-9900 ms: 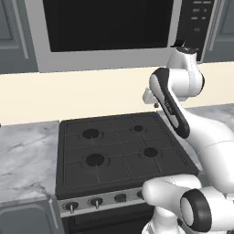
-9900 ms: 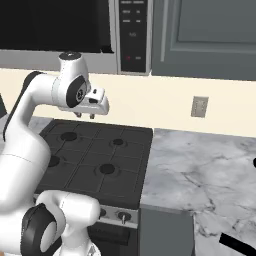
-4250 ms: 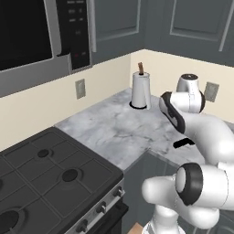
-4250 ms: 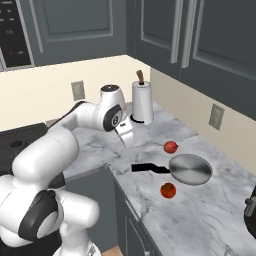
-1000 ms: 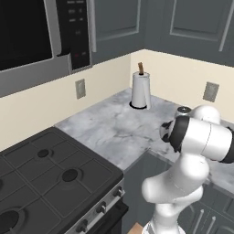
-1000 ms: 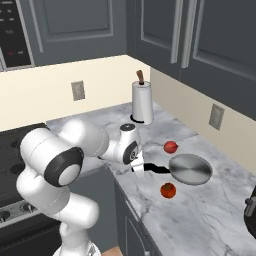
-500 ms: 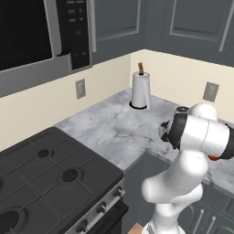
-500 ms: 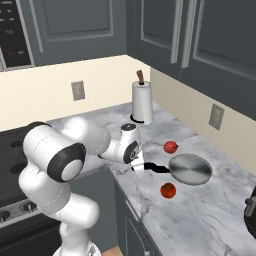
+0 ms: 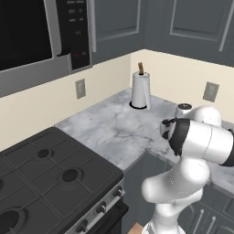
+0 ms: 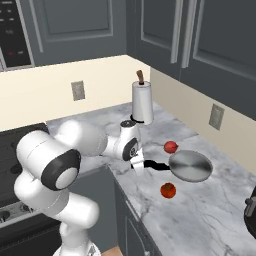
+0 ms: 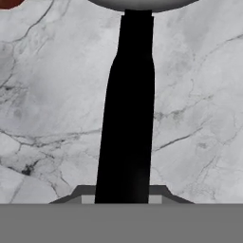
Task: Place the pan on the front right burner on the stove. Then place the tomato and the onion in the pan and turn on the front right burner.
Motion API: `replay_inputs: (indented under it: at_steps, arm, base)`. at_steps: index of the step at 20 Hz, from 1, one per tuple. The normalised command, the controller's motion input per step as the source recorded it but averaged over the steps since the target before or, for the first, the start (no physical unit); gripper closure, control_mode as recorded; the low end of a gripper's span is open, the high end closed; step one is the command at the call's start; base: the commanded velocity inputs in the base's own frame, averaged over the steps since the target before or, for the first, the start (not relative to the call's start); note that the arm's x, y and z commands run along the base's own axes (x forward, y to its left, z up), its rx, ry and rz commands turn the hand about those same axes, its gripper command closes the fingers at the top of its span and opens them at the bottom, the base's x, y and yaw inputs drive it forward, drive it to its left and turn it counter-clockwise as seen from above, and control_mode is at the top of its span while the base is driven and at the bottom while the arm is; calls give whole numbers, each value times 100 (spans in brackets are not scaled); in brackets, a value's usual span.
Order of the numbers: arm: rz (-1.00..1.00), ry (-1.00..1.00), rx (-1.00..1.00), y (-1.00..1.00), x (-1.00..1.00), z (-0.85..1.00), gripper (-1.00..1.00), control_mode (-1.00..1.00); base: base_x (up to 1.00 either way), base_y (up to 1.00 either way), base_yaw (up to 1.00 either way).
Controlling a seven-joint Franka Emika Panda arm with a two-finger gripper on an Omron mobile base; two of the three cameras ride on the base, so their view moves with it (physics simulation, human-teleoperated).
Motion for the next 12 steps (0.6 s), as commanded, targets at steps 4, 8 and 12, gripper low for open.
replay_inputs:
  at_steps: [4, 8, 12]
  arm:
    - [0, -1, 0, 0, -30, 43, 100, -100]
    - [0, -2, 0, 3, -31, 56, 100, -100]
    - [2, 0, 0, 14, -21, 44, 100, -100]
  base:
    - [0, 0, 0]
    - [0, 0, 0]
    - [0, 0, 0]
